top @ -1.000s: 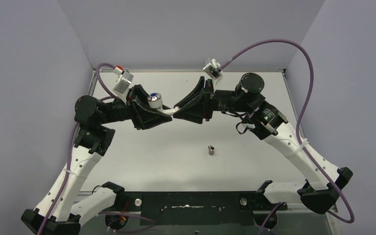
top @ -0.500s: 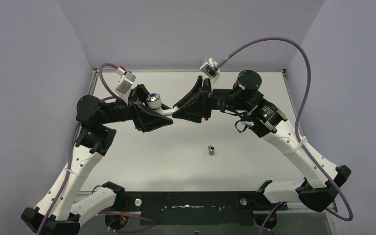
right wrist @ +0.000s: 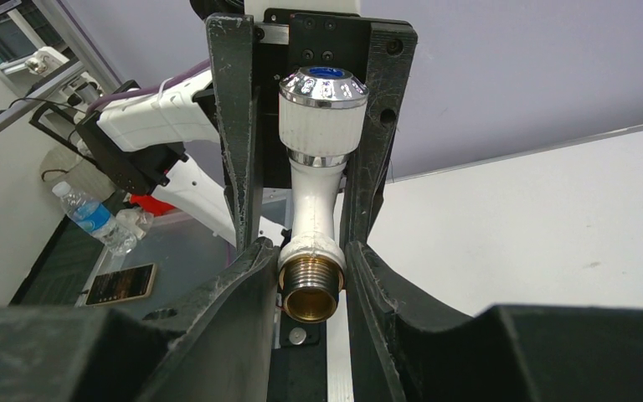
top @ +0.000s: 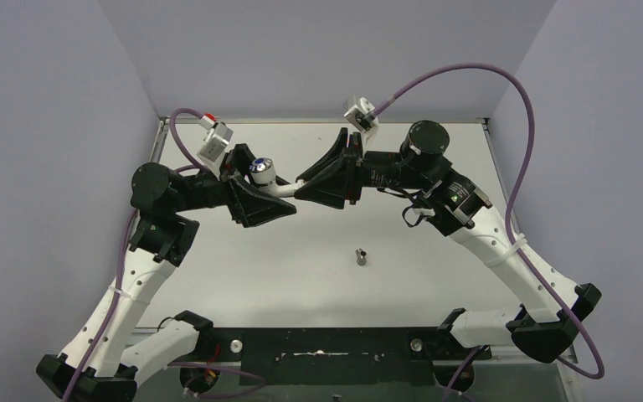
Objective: Install the water faucets
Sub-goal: Adjust the water faucet.
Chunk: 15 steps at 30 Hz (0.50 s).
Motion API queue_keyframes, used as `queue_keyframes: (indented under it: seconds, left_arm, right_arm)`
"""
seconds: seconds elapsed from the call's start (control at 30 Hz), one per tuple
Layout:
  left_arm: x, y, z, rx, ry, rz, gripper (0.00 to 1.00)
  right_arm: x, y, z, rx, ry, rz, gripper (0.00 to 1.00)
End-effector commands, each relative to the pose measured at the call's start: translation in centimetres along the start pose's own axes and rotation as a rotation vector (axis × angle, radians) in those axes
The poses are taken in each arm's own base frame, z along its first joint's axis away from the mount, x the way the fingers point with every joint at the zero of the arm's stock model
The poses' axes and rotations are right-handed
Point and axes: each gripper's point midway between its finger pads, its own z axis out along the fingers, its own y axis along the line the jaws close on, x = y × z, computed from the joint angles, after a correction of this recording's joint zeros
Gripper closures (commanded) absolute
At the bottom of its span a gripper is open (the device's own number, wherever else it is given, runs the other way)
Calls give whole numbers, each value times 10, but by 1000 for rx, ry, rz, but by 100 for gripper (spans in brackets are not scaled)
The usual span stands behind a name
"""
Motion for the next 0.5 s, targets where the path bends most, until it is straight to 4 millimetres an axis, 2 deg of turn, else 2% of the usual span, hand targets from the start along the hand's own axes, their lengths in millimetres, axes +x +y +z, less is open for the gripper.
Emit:
queue_keyframes:
  seconds: [0.0, 0.27, 0.47]
  left_arm:
    - [-9, -12, 1, 29, -21, 64, 53]
    - [-11, -12, 1, 27, -31, 70, 55]
    - [-12, -13, 1, 31, -33, 69, 63]
  right_arm:
    - [-30, 16, -8, -9, -96, -95, 100]
    - [-30, 17, -9, -5, -94, -97, 100]
    - [-31, 18, -10, -5, -99, -95, 100]
